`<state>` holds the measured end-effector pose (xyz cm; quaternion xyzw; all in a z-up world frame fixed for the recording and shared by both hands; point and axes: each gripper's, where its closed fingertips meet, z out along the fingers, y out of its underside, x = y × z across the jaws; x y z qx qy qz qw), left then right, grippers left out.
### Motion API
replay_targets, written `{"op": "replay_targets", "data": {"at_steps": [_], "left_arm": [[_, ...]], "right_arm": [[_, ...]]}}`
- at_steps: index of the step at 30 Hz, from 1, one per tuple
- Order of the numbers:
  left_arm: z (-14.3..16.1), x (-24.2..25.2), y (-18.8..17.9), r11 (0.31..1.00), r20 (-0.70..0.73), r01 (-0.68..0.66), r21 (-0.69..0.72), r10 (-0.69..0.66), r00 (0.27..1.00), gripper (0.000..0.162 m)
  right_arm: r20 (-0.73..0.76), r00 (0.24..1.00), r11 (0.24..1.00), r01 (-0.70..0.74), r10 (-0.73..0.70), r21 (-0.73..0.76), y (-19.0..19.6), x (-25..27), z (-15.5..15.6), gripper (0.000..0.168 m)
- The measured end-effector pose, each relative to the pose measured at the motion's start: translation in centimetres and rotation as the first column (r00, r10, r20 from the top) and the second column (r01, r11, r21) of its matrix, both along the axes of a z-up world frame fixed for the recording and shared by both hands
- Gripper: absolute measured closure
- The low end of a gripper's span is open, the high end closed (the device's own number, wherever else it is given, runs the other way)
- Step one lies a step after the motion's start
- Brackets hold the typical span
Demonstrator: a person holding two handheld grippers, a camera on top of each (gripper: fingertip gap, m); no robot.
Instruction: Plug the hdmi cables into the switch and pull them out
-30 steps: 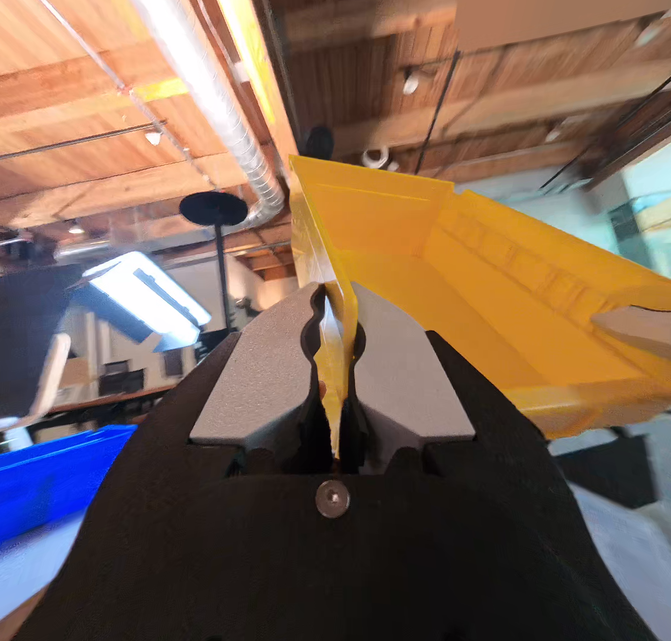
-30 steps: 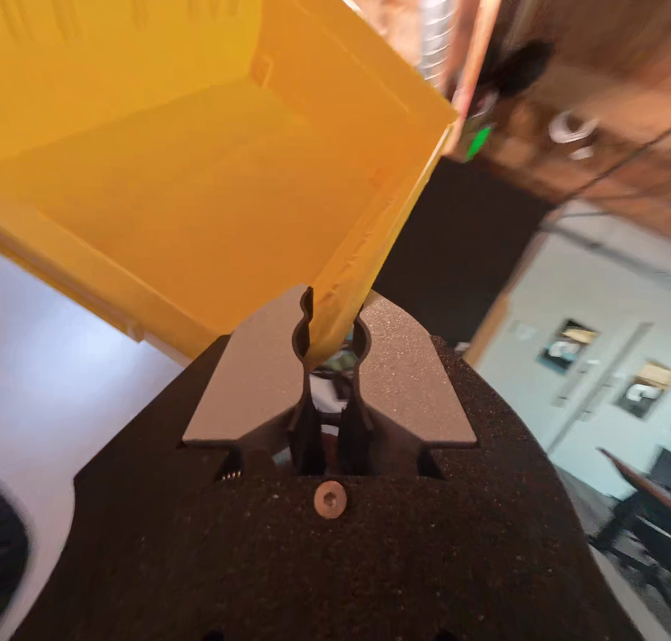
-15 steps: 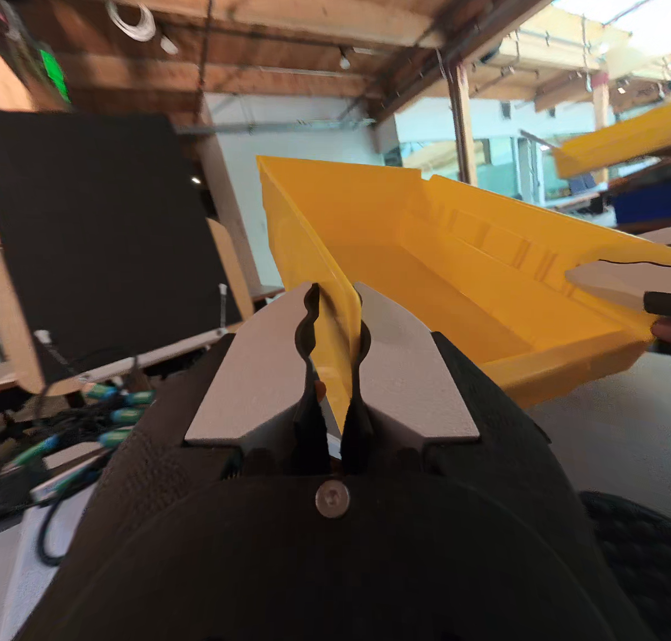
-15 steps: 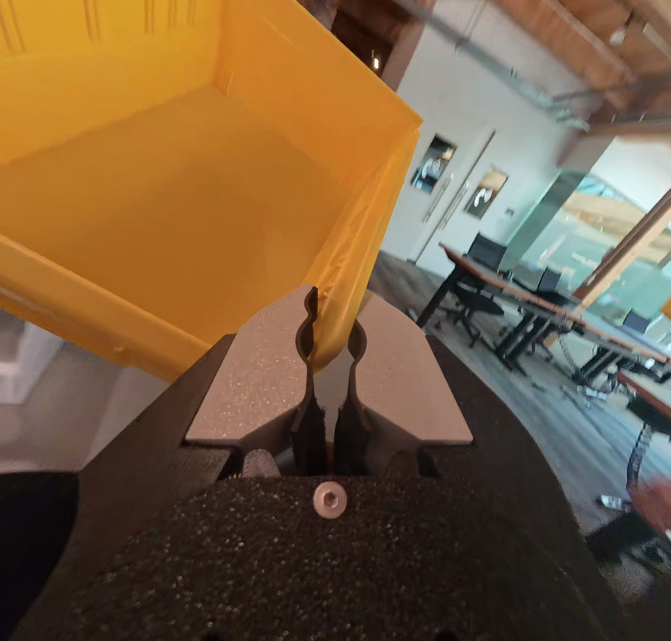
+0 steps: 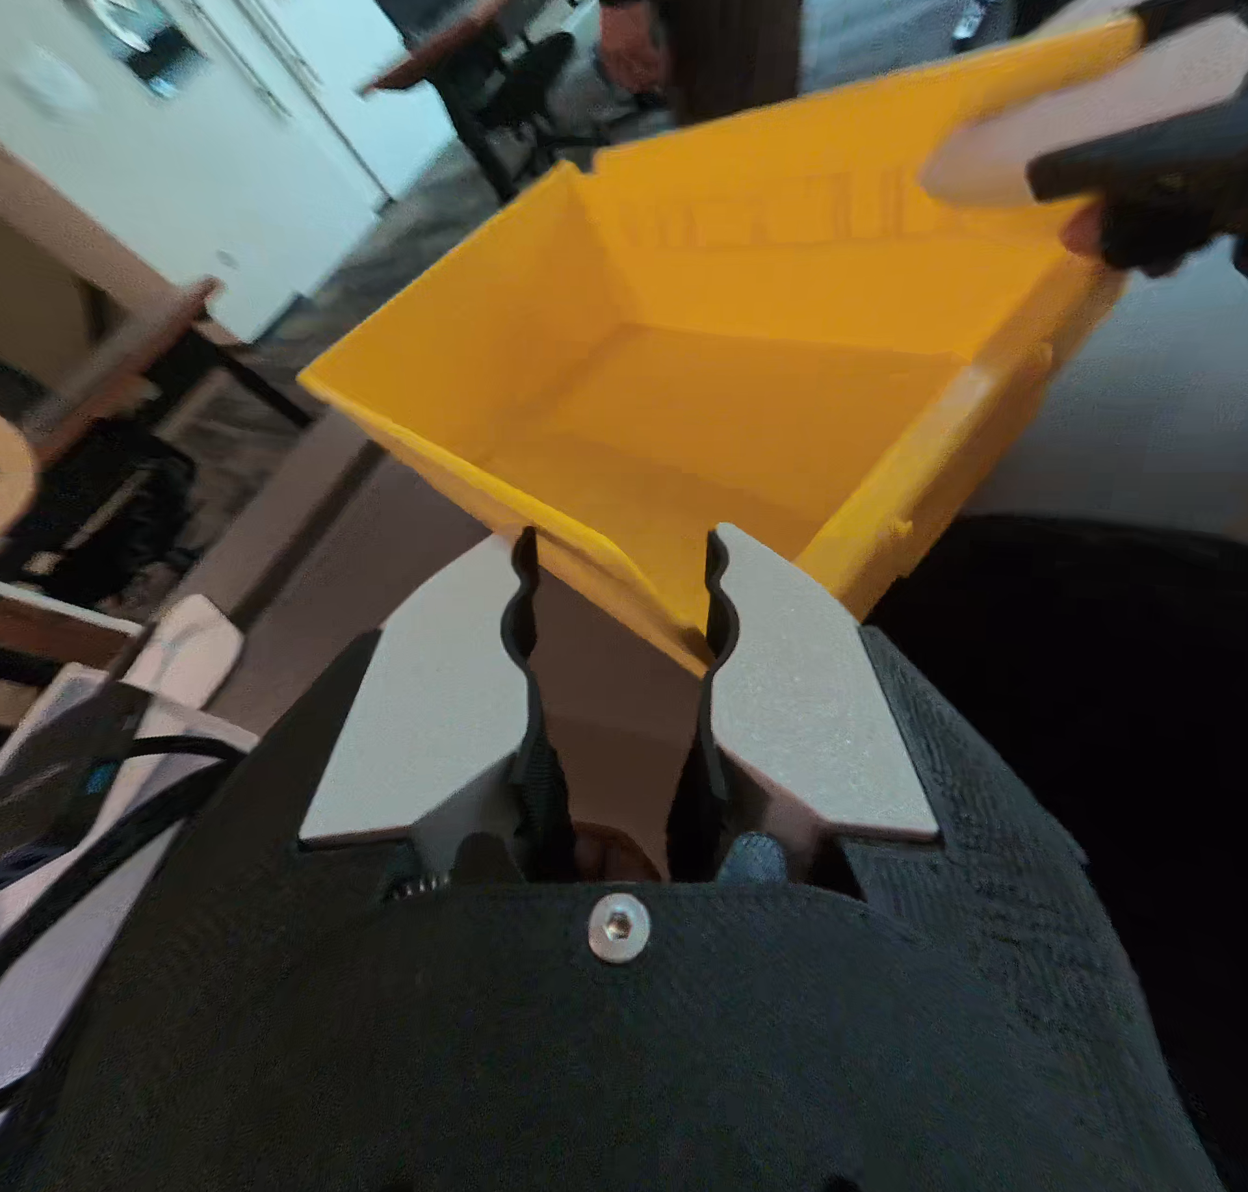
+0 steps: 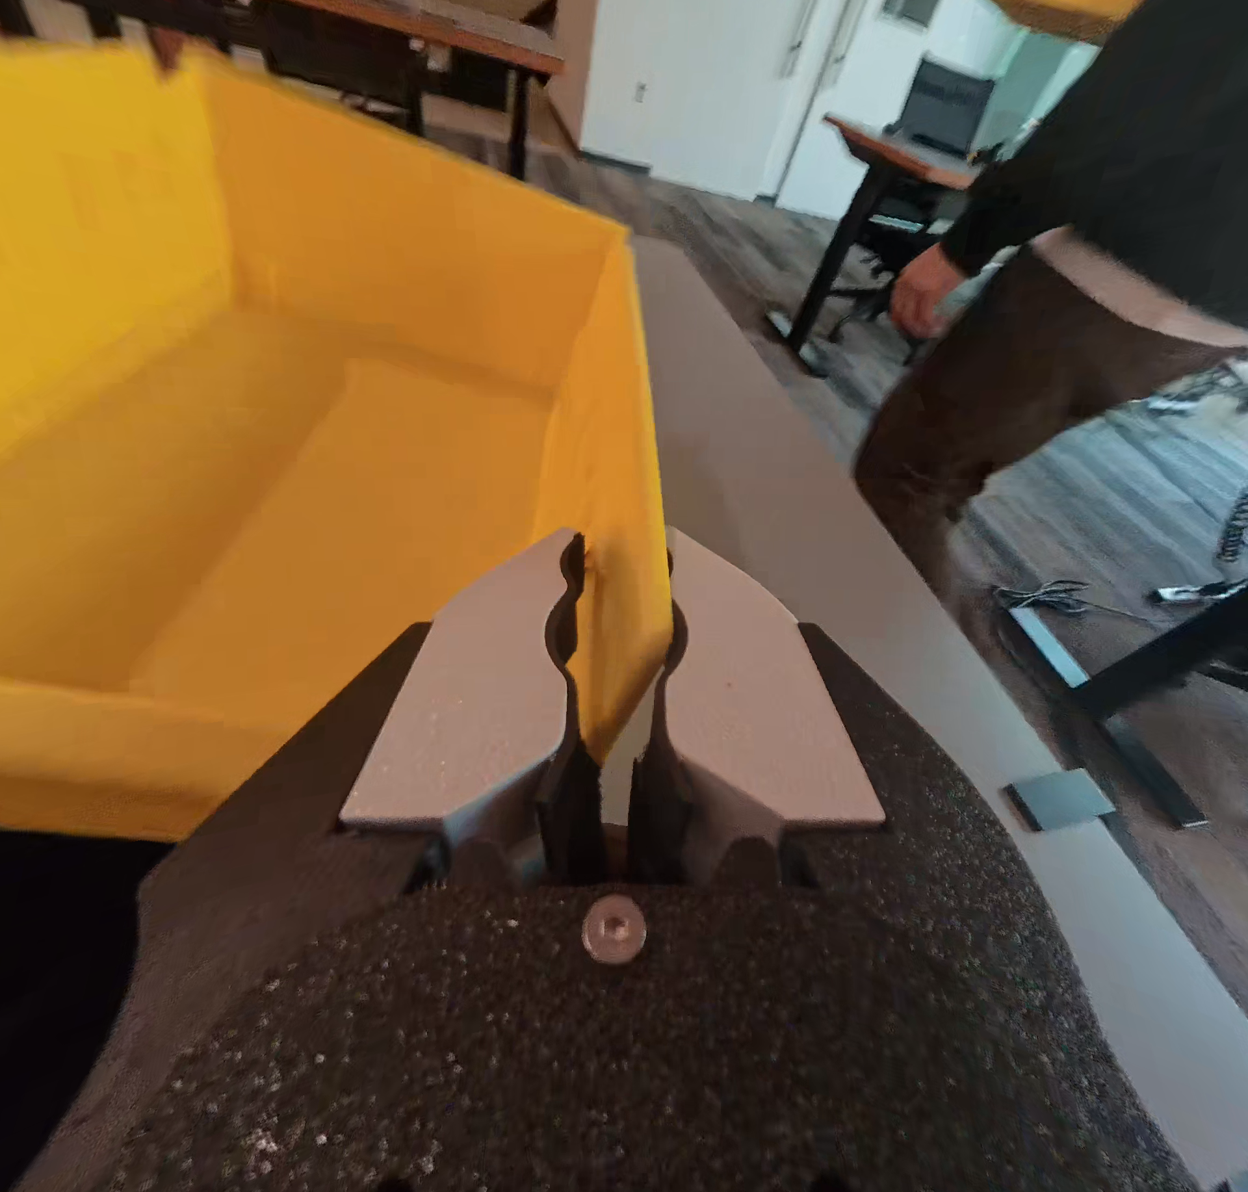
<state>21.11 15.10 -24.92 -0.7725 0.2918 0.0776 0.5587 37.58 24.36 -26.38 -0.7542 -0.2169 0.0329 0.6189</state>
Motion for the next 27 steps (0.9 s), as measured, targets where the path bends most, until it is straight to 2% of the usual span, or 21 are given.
{"op": "replay_targets", "data": {"at_steps": [3,6,8,12,13,14,15,16,17,19,22,25,27], "left_arm": [[0.3,0.3,-1.5,0.997,-0.006,0.061,0.042,-0.06,0.998,0.1],[2.0,-0.8,-4.2,0.991,-0.099,0.106,0.083,-0.098,0.99,0.096],[1.5,-3.3,-6.2,0.995,-0.219,0.101,0.028,-0.093,0.971,0.096],[-3.1,-12.1,-9.3,0.975,-0.484,-0.098,-0.199,-0.01,0.875,0.089],[-4.2,-13.9,-9.9,0.962,-0.509,-0.134,-0.236,-0.005,0.861,0.095],[-5.3,-14.5,-10.7,0.951,-0.473,-0.115,-0.288,-0.037,0.88,0.105],[-6.5,-14.8,-11.6,0.932,-0.415,-0.097,-0.349,-0.061,0.908,0.123],[-7.7,-16.5,-12.3,0.902,-0.441,-0.17,-0.397,-0.025,0.897,0.13],[-8.4,-18.2,-12.8,0.883,-0.495,-0.241,-0.402,0.012,0.869,0.128],[-8.2,-19.5,-13.2,0.9,-0.525,-0.243,-0.361,0.019,0.851,0.129],[-8.3,-21.4,-15.1,0.869,-0.511,-0.257,-0.422,0.006,0.86,0.128],[-8.4,-23.4,-17.1,0.846,-0.484,-0.254,-0.468,-0.005,0.875,0.128],[-8.4,-25.0,-18.5,0.834,-0.461,-0.25,-0.492,-0.006,0.888,0.127]], "right_arm": [[-0.012,1.0,0.998,0.001,0.0,0.057,0.0,-0.2,0.7,0.154],[-0.002,0.999,0.996,0.045,-0.045,0.074,0.1,0.1,1.1,0.144],[0.019,0.998,0.994,0.063,-0.065,0.089,-0.2,0.3,1.7,0.13],[-0.031,0.998,0.986,0.06,-0.056,0.158,-1.2,-0.4,4.5,0.126],[-0.059,0.998,0.983,0.049,-0.039,0.178,-1.6,-0.9,5.4,0.126],[-0.082,0.997,0.979,0.028,-0.012,0.202,-2.1,-1.7,6.3,0.127],[-0.095,0.995,0.974,0.0,0.023,0.229,-2.7,-2.6,7.2,0.127],[-0.096,0.994,0.967,-0.033,0.059,0.254,-3.3,-3.6,8.1,0.128],[-0.089,0.992,0.959,-0.065,0.093,0.276,-3.9,-4.6,8.9,0.129],[-0.039,0.986,0.939,-0.144,0.164,0.312,-5.2,-7.0,10.2,0.13],[0.126,0.952,0.894,-0.305,0.279,0.329,-7.2,-11.0,10.7,0.13],[0.306,0.912,0.837,-0.381,0.272,0.392,-8.6,-13.6,10.9,0.128],[0.369,0.888,0.797,-0.425,0.274,0.43,-9.4,-14.9,11.0,0.129]]}}
